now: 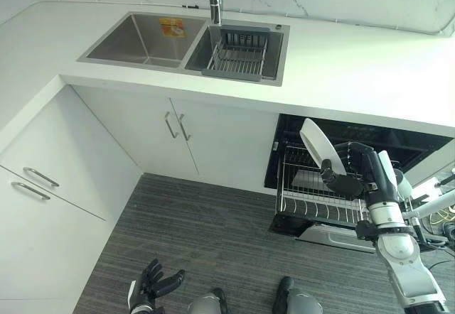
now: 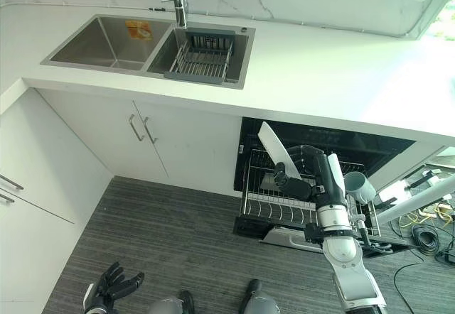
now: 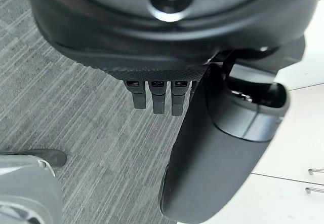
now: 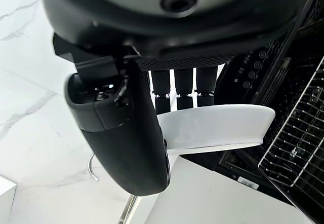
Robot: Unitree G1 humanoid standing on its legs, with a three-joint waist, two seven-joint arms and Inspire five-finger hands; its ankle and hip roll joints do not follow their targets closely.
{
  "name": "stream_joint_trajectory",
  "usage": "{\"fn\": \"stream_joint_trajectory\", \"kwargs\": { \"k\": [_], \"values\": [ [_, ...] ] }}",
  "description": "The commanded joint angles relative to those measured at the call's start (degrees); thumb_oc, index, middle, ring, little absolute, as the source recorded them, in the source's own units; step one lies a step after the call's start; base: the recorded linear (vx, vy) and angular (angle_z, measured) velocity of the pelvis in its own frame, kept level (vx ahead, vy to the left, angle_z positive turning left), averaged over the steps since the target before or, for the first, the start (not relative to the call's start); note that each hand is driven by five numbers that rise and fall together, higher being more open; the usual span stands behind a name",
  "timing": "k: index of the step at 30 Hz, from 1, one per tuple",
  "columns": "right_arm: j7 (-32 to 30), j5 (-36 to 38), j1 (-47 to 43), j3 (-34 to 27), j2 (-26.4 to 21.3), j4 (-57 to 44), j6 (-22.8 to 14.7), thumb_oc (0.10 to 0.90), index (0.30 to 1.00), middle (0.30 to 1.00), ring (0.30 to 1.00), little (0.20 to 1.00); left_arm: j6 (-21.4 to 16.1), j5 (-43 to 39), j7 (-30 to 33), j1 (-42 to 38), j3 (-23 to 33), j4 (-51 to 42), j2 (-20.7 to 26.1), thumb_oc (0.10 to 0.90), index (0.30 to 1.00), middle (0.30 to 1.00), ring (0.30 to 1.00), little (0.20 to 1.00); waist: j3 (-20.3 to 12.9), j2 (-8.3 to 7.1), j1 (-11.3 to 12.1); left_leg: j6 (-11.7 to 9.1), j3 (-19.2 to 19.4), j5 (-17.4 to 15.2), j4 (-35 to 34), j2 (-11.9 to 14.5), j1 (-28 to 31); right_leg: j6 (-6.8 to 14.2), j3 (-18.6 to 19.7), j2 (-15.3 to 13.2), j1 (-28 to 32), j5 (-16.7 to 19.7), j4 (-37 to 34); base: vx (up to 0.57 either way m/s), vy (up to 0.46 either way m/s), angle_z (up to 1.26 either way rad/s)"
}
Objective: Place the dishes in the dishwasher.
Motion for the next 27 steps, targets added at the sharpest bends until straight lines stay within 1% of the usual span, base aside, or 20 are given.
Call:
{"fn": "stream_joint_trajectory", "kwargs": {
  "k": [1,5,9,11,13,18,26,27],
  "values": [
    [-5.1,-2.9,-5.3,-1.8,-1.6,-1.0,-5.6,0.4,0.3,0.3,0.3,0.3,-4.8,-0.9,1.1,-0.9,1.4,-1.4,2.4,0.8,0.9,0.9,0.9,0.9,-1.5,0.09,0.4,-1.9,-6.1,-7.1,-2.0,0.8,3.4,8.8,2.5,-1.2,1.3,-3.2,-0.9,0.0,0.0,0.0],
    [-7.9,-7.6,-5.8,-1.2,-2.7,3.8,-4.8,0.4,0.3,0.3,0.3,0.3,-4.7,0.1,1.2,-0.7,1.4,-1.1,3.0,0.8,0.9,0.9,0.9,0.9,-1.5,-0.24,0.9,-1.8,-6.4,-7.3,-2.0,0.6,3.6,8.9,2.3,-1.2,1.5,-3.0,-0.9,0.02,-0.012,0.01],
    [-8.1,-10.4,-8.0,0.0,-5.3,9.3,-3.0,0.4,0.3,0.3,0.3,0.3,-3.8,0.9,1.7,-0.9,1.0,-1.1,4.3,0.8,0.9,0.9,0.9,0.9,-1.5,-0.42,1.7,-1.8,-7.0,-7.4,-2.0,0.3,3.9,9.0,1.9,-1.3,1.5,-2.8,-0.9,0.03,-0.038,0.01],
    [-7.6,-9.9,-9.0,0.5,-6.3,12.0,-2.6,0.4,0.3,0.3,0.3,0.3,-3.2,1.4,1.5,-0.9,1.0,-1.1,4.8,0.8,0.9,0.9,0.9,0.9,-1.4,-0.52,2.1,-1.9,-7.3,-7.4,-2.0,0.3,3.9,9.0,1.7,-1.3,1.5,-2.6,-0.9,0.03,-0.047,0.02],
    [-5.6,-9.0,-10.2,1.5,-6.8,15.4,-1.7,0.4,0.3,0.3,0.3,0.3,-2.8,1.6,1.0,-0.7,0.7,-1.1,5.5,0.8,0.9,0.9,0.9,0.9,-1.4,-0.63,2.6,-1.9,-7.6,-7.4,-2.0,0.2,4.0,9.0,1.4,-1.4,1.5,-2.4,-0.9,0.03,-0.058,0.04],
    [-3.8,-10.0,-12.8,4.7,-7.6,23.3,-1.5,0.4,0.3,0.3,0.3,0.3,-2.3,1.8,0.9,-0.5,-0.4,-1.8,6.5,0.8,0.9,0.9,0.9,0.9,-1.2,-0.67,3.8,-2.0,-8.2,-7.4,-2.0,0.1,4.4,9.0,0.5,-1.8,1.9,-2.2,-0.9,0.03,-0.043,0.14],
    [-2.7,-8.6,-19.2,9.0,-10.2,33.9,-0.7,0.4,0.3,0.3,0.3,0.3,-1.5,1.0,0.2,-0.7,-2.7,-1.7,8.2,0.8,0.9,0.9,0.9,0.9,-0.8,0.23,5.5,-2.7,-9.3,-7.1,-2.0,-0.2,4.6,8.7,-0.7,-2.4,1.5,-1.7,-0.9,0.02,-0.017,0.05],
    [-2.2,-7.9,-20.7,9.9,-10.7,35.4,0.0,0.4,0.3,0.3,0.3,0.3,-1.3,0.6,0.0,-0.7,-3.2,-2.1,8.6,0.8,0.9,0.9,0.9,0.9,-0.5,0.38,5.9,-2.8,-9.6,-6.9,-2.0,-0.3,4.3,8.7,-0.9,-2.4,1.2,-1.5,-0.9,0.0,-0.037,0.13]
  ]
}}
